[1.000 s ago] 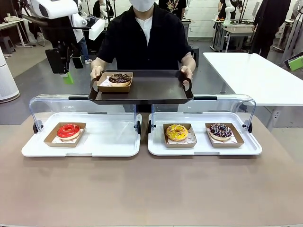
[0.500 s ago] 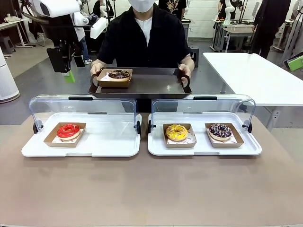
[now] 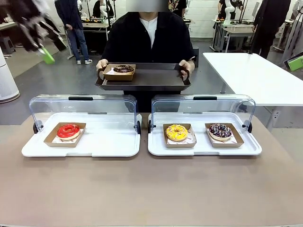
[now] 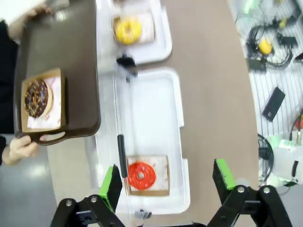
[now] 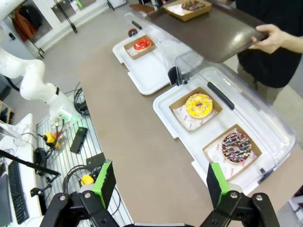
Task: Provide the desired donut to the person.
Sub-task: Pick up and lift the Paper togo box containing the Donut pointed at by the person.
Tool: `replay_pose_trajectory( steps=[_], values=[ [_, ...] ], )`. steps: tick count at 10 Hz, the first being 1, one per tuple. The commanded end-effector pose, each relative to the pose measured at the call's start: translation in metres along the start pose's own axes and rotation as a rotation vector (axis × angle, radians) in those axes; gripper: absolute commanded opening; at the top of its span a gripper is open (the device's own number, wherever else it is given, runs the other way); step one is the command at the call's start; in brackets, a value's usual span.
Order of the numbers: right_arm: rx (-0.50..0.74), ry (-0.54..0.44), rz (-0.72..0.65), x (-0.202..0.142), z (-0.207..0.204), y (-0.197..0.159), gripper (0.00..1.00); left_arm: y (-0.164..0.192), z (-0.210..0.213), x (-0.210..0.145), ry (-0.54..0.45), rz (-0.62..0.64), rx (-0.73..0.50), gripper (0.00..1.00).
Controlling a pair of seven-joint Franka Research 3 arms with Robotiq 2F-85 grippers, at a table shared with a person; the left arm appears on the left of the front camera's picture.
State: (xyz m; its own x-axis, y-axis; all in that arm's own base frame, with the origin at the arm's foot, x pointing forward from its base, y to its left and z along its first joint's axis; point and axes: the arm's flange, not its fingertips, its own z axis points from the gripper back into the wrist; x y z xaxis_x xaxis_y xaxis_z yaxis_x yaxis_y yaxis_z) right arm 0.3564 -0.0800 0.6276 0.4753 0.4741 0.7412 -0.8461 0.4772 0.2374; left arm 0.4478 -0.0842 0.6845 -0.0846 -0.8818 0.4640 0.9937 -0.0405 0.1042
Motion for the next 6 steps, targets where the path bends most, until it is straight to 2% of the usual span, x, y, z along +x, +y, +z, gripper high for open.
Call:
replay_pose_trajectory(
  steps=[1, 3, 6],
  values=[
    [0.009, -0.008, 0.003, 0.0, -0.002, 0.0, 1.0, 0.0, 0.044, -0.032, -0.202, 0.07, -0.036, 1.0],
    [0.009, -0.008, 0.003, 0.0, -0.002, 0.0, 1.0, -0.002, 0.082, -0.073, -0.309, 0.11, 0.01, 1.0],
    [0.009, -0.008, 0.003, 0.0, -0.002, 0.0, 1.0, -0.002, 0.086, -0.14, -0.366, 0.154, 0.091, 1.0]
  ],
)
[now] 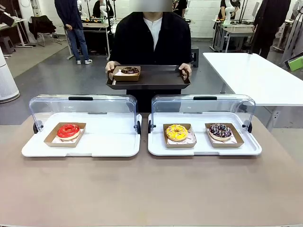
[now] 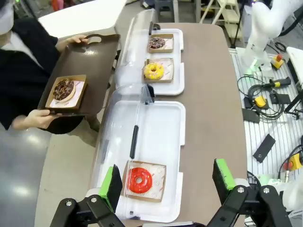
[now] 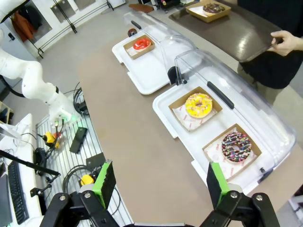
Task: Provide the desired donut to the person.
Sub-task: Pick up and lift the Paper togo box containing the Donut pointed at by the person.
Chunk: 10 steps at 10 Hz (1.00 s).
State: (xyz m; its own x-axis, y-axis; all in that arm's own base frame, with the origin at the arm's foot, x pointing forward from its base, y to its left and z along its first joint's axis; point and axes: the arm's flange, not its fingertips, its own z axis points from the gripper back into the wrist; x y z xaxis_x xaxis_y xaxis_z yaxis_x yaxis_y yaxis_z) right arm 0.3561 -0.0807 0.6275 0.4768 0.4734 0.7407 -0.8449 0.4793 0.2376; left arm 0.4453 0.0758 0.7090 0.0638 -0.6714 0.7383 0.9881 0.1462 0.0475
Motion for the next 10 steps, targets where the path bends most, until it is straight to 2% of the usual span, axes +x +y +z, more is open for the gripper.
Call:
replay_pose_trajectory(
  steps=[1, 2, 5, 10],
  values=[
    [0.011, -0.008, 0.005, 0.0, -0.002, 0.0, 1.0, 0.004, -0.001, -0.032, -0.101, -0.039, 0.018, 1.0],
    [0.011, -0.008, 0.005, 0.0, -0.002, 0.0, 1.0, 0.001, 0.004, -0.05, -0.153, -0.049, 0.018, 1.0],
    [0.011, -0.008, 0.005, 0.0, -0.002, 0.0, 1.0, 0.004, 0.007, -0.093, -0.19, -0.08, 0.02, 1.0],
    [0.011, -0.008, 0.005, 0.0, -0.002, 0.0, 1.0, 0.013, -0.022, -0.141, -0.183, 0.056, -0.071, 1.0]
  ],
)
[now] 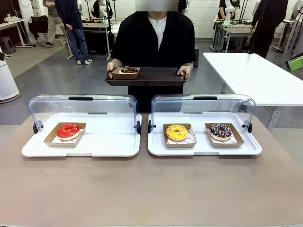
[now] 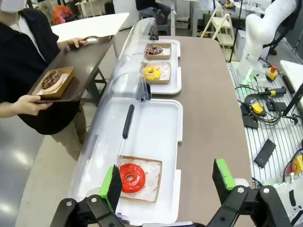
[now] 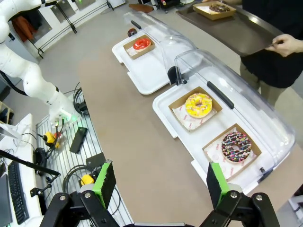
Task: Provide the desired donut to the person.
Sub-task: Pick up and lift the Paper togo box containing the Donut pointed at by the person.
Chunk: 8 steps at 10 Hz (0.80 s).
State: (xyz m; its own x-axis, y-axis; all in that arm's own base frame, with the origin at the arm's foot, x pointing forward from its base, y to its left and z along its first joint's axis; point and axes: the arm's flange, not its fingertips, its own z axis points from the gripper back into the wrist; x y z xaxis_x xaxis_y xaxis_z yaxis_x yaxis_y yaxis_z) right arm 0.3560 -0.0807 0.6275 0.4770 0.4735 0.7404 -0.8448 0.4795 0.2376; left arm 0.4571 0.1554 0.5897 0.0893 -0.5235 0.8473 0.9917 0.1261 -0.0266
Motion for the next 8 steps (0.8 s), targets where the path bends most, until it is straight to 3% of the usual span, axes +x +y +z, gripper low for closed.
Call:
replay_pose_trajectory(
  steps=[1, 8],
  values=[
    [0.011, -0.009, 0.005, 0.001, -0.002, 0.0, 1.0, -0.006, 0.001, -0.004, -0.003, 0.016, -0.006, 1.0],
    [0.011, -0.009, 0.005, 0.001, -0.002, 0.0, 1.0, 0.0, 0.001, -0.006, -0.002, 0.015, -0.002, 1.0]
  ],
)
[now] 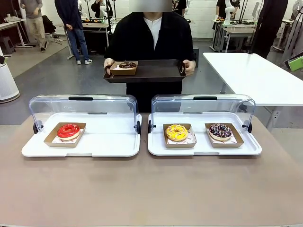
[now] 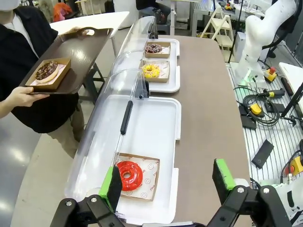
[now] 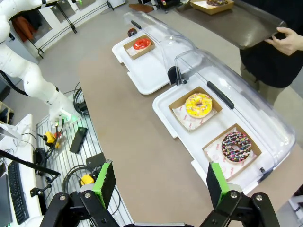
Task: Provide the desired donut to the person.
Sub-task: Pick up and lift the Paper togo box containing the Donut pointed at by the person.
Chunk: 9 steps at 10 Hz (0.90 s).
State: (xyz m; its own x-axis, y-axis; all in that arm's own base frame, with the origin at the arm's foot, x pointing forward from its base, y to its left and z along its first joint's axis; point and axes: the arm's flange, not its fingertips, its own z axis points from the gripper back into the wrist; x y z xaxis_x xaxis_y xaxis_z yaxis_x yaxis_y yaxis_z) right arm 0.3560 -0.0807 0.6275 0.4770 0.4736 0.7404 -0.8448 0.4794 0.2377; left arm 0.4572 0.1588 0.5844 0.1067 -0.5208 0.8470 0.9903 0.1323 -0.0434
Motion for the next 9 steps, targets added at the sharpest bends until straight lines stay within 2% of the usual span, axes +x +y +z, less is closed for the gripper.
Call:
replay_pose_trajectory(
  steps=[1, 9],
  values=[
    [0.011, -0.009, 0.005, 0.0005, -0.0021, 0.0003, 1.0, -0.0006, 0.0007, 0.0002, -0.001, -0.003, 0.002, 1.0],
    [0.011, -0.009, 0.005, 0.0005, -0.0021, 0.0003, 1.0, -0.0006, 0.0007, 0.0002, -0.001, -0.003, 0.002, 1.0]
  ],
)
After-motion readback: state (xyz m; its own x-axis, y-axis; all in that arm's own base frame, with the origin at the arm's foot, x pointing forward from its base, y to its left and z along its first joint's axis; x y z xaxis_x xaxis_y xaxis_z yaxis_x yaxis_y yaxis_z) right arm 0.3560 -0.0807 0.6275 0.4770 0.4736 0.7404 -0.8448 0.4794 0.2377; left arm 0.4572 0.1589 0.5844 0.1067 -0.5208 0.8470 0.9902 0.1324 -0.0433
